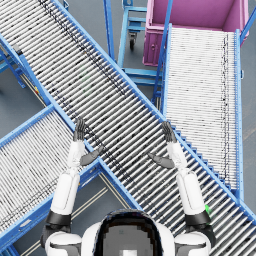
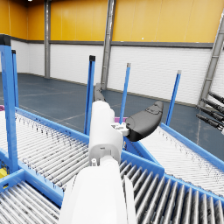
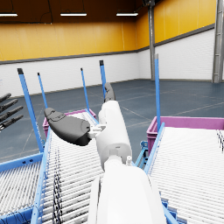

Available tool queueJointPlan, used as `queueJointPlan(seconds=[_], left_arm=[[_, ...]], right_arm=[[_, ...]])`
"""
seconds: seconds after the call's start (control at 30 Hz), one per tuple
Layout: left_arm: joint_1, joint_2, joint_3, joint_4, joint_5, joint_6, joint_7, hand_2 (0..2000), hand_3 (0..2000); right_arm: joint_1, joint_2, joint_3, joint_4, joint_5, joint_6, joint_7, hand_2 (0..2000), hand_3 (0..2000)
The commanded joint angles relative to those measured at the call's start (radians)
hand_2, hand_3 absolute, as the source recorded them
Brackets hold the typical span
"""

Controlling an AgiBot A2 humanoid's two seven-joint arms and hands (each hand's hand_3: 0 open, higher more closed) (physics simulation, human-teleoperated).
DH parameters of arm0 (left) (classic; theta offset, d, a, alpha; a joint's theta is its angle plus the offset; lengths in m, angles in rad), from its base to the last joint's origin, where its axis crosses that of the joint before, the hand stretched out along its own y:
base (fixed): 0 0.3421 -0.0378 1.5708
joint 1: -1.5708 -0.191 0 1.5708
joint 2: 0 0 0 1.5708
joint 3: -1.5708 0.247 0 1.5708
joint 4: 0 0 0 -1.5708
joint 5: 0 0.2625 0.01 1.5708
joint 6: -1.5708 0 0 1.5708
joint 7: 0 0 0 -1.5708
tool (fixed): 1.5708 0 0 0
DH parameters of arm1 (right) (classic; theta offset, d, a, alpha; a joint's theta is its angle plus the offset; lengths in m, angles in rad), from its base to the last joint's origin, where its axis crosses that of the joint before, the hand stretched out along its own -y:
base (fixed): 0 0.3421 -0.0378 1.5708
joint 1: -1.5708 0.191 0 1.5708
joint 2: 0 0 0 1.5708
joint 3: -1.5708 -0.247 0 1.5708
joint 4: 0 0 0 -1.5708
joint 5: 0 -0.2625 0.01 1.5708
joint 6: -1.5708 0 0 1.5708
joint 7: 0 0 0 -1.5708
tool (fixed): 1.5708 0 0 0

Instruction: Pick up the oil and place it on the left assembly line, put the cola on the right, and keep Sprite still

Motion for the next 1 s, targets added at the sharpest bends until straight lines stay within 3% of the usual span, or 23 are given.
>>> queueJointPlan(seconds=[0.03, 0.5, 0.67, 0.9, 1.0], left_arm=[[0.0, 0.0, 0.0, 0.0, 0.0, 0.0, 0.0, 0, 0], [0.0, 0.0, 0.0, 0.0, 0.0, 0.0, 0.0, 0, 0], [0.056, 0.04, -0.06, -0.054, 0.0, -0.074, -0.074, 0, 0], [0.172, 0.083, -0.172, -0.063, 0.0, -0.098, -0.098, 0, 0], [0.202, 0.086, -0.223, -0.07, 0.133, -0.1, -0.1, 0, 0]], right_arm=[[0.0, 0.0, 0.0, 0.0, 0.0, 0.0, 0.0, 0, 0], [0.0, 0.0, 0.0, 0.0, 0.0, 0.0, 0.0, 0, 0], [0.06, -0.044, -0.028, 0.012, 0.0, -0.073, 0.074, 0, 0], [0.137, -0.087, -0.129, 0.069, 0.0, -0.097, 0.098, 0, 0], [0.154, -0.094, -0.181, 0.074, 0.133, -0.099, 0.1, 0, 0]])
